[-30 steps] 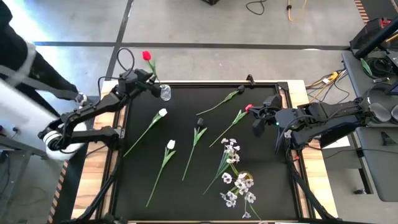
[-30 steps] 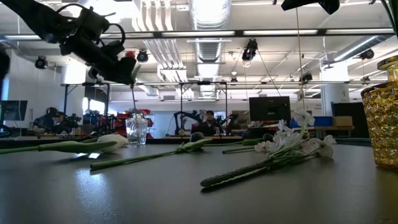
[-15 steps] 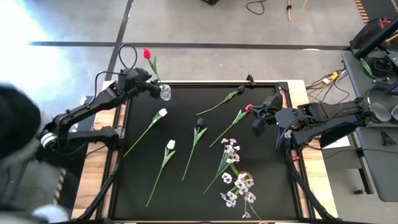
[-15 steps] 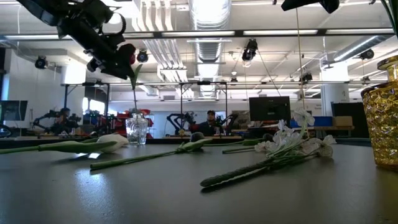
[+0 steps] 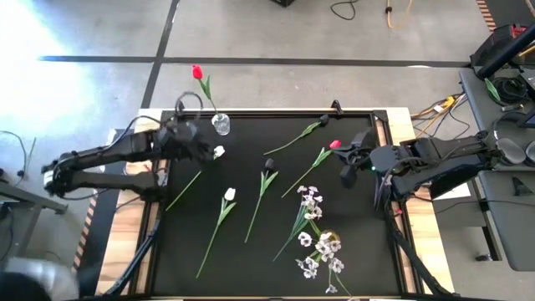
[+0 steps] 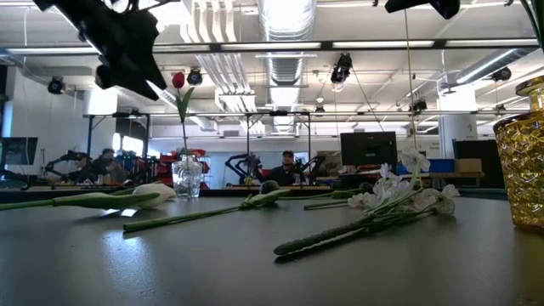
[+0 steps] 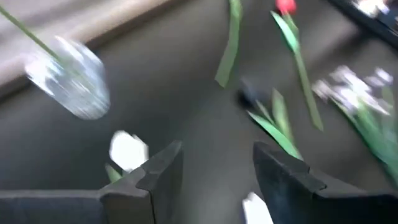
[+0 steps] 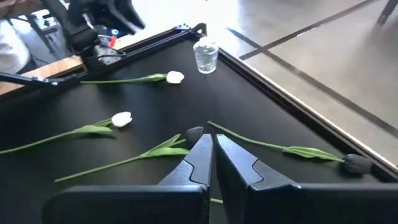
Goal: Sort flowers into vase by color
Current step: Put the center white flower into the yellow vase
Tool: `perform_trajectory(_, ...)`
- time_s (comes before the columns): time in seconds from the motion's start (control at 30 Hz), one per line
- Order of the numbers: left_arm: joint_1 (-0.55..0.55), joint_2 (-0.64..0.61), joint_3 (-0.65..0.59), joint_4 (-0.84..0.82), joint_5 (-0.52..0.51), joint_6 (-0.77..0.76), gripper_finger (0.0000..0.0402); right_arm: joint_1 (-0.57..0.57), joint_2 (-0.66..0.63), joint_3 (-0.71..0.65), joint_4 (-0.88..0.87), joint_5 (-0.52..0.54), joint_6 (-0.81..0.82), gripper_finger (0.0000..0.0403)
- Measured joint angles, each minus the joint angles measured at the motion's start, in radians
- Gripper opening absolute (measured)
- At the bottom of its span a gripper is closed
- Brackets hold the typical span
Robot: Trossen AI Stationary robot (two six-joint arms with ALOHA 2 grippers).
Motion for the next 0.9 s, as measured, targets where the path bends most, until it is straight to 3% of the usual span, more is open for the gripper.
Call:
perform_trajectory(0.27, -0.444, 0.090, -0.039, -0.054, -0.003, -0.521, 0.0159, -0.006, -0.012, 0.000, -0.010, -0.068, -0.043, 0.0012)
perform_trajectory(0.47, -0.685, 0.209, -0.072, -0.036, -0.003, -0.908, 0.0147, -0.007, -0.028, 0.000, -0.046, -0.081, -0.048, 0.0012)
perform_trajectory(0.63, -0.770, 0.325, -0.081, 0.059, 0.031, -1.153, 0.0159, -0.007, -0.048, 0.000, -0.072, -0.114, -0.053, 0.0012)
perform_trajectory(0.9, -0.772, 0.557, -0.042, 0.120, 0.038, -1.258, 0.0189, -0.007, -0.074, 0.000, -0.083, -0.155, -0.109, 0.0012)
